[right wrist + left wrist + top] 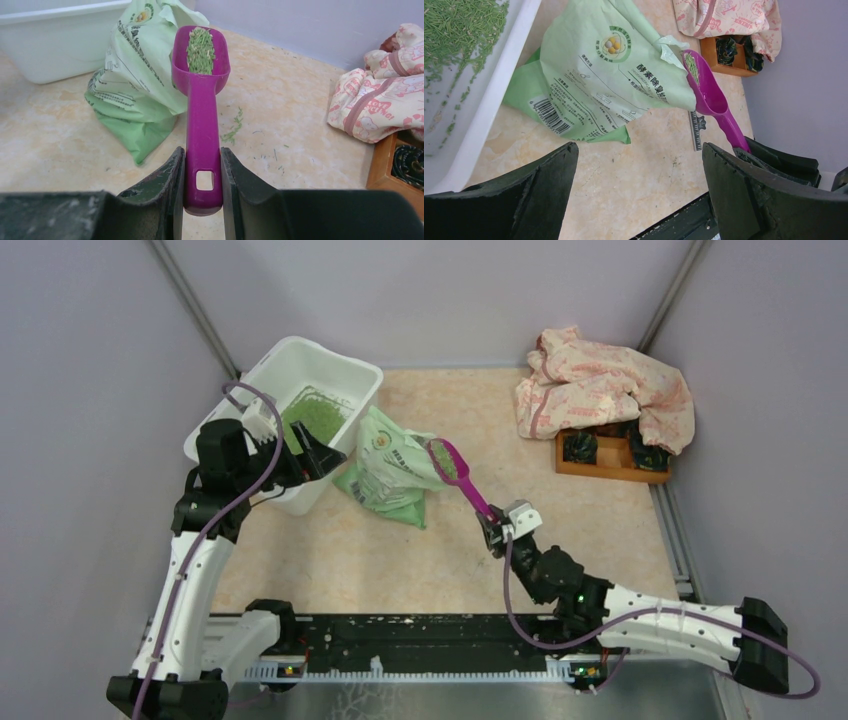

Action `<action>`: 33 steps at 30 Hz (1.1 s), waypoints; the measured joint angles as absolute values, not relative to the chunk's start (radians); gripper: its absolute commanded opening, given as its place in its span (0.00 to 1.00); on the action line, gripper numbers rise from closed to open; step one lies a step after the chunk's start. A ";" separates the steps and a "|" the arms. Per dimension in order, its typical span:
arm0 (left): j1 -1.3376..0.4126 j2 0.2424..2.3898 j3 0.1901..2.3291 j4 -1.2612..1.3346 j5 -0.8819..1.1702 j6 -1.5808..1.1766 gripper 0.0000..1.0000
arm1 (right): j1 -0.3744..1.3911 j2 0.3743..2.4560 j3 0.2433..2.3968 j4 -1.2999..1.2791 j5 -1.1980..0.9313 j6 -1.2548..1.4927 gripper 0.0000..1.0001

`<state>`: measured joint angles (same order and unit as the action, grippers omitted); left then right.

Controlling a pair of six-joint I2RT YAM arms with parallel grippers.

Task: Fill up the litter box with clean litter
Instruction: 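Scoop the cat litter from the cat litter bag, then pour the cat litter into the litter box.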

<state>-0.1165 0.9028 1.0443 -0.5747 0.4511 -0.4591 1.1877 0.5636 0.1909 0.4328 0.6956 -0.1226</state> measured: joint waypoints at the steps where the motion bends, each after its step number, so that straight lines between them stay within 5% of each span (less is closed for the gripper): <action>1: -0.117 0.903 1.044 -0.575 0.451 -0.459 0.99 | 1.193 0.562 0.189 0.443 0.697 -0.130 0.00; 21: -0.117 0.899 1.046 -0.590 0.373 -0.452 0.99 | 1.215 0.648 0.399 0.459 0.631 -0.262 0.00; 33: -0.060 0.809 1.046 -0.645 0.215 -0.459 0.99 | 1.168 1.089 0.889 0.332 0.429 -0.309 0.00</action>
